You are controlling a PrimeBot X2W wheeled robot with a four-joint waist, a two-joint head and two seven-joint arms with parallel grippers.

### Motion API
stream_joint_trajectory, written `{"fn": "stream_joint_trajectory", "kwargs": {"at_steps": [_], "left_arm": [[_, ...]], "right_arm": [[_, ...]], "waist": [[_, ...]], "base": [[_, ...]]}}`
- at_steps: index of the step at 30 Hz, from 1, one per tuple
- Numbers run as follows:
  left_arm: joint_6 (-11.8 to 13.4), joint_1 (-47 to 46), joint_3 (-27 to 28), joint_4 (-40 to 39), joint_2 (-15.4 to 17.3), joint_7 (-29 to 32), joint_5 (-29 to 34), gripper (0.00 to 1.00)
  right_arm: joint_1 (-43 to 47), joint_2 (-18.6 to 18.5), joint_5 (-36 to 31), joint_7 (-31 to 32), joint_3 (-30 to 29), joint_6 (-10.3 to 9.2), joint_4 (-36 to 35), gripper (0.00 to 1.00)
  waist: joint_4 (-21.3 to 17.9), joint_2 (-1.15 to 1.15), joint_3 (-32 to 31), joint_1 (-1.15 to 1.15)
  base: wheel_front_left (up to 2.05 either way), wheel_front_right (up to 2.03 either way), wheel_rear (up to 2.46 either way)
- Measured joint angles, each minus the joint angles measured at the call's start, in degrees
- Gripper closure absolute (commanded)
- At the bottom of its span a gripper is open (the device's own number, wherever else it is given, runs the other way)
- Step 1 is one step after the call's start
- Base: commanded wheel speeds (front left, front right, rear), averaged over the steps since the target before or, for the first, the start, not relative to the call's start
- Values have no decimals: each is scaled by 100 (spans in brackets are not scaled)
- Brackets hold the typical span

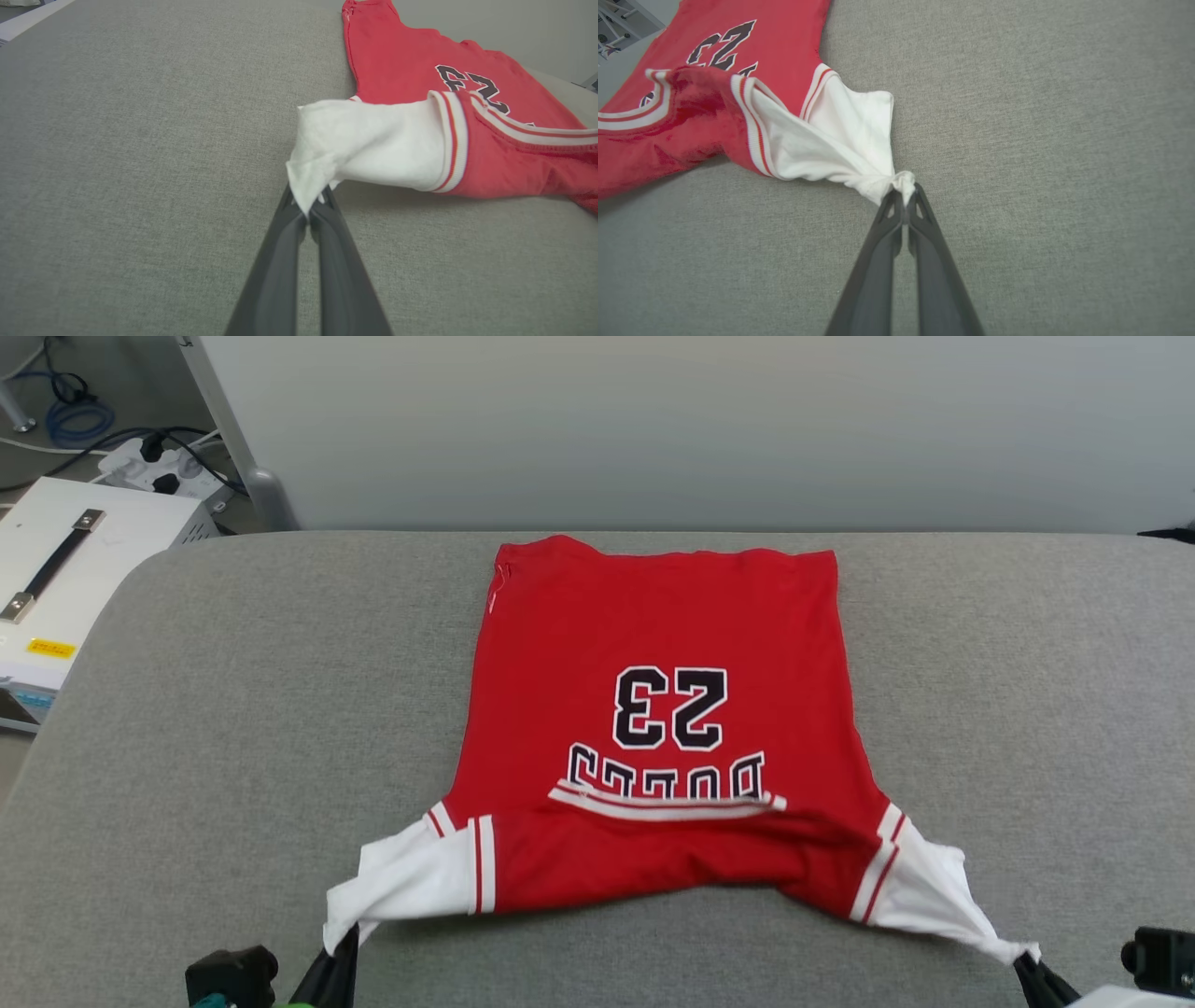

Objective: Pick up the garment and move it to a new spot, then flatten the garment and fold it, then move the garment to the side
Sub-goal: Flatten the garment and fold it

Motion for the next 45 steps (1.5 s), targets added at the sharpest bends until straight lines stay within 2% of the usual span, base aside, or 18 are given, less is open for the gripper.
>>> {"fn": "stream_joint_trajectory", "kwargs": {"at_steps": [8, 13, 14, 16, 17, 22, 27, 33, 41, 45], "left_arm": [[417, 645, 49, -252, 56, -25, 7, 100], [471, 627, -22, -268, -114, -221, 136, 100], [471, 610, -47, -271, -132, -224, 190, 100], [467, 573, -102, -280, -168, -274, 287, 100], [463, 551, -122, -279, -186, -288, 312, 100], [455, 322, -231, -343, -281, -344, 427, 100], [432, 102, -308, -410, -332, -367, 593, 100], [276, -382, -486, -439, -528, -421, 760, 100], [56, -969, -573, -572, -873, -485, 1023, 100], [-83, -1159, -595, -591, -1046, -517, 1083, 100]], "right_arm": [[682, 292, -77, 74, -450, 0, -62, 100], [691, 347, -60, 57, -471, 0, 5, 100], [684, 349, -59, 56, -466, 0, 16, 89], [616, 358, -52, 54, -464, 0, 41, 51], [571, 358, -59, 41, -456, 0, 45, 0], [81, 345, -191, -256, -503, 0, 67, 0], [-929, 152, -327, -498, -632, 0, 390, 0], [-2476, -260, -359, -476, -642, 0, 1412, 0], [-4604, -902, -364, 55, -474, 0, 2955, 0], [-5385, -1190, -514, 383, -452, 0, 3674, 0]], "waist": [[131, 0, -39, 0], [198, 0, 0, 0], [215, 0, 6, 0], [261, 0, 26, 0], [281, 0, 34, 0], [440, 0, 102, 0], [600, 0, 245, 0], [866, 0, 536, 0], [1237, 0, 1143, 1], [1407, 0, 1461, 1]], "base": [[0, 0, 0], [0, 0, 0], [0, 0, 0], [0, 0, 0], [0, 0, 0], [0, 0, 0], [0, 0, 0], [0, 0, 0], [0, 0, 0], [0, 0, 0]]}}
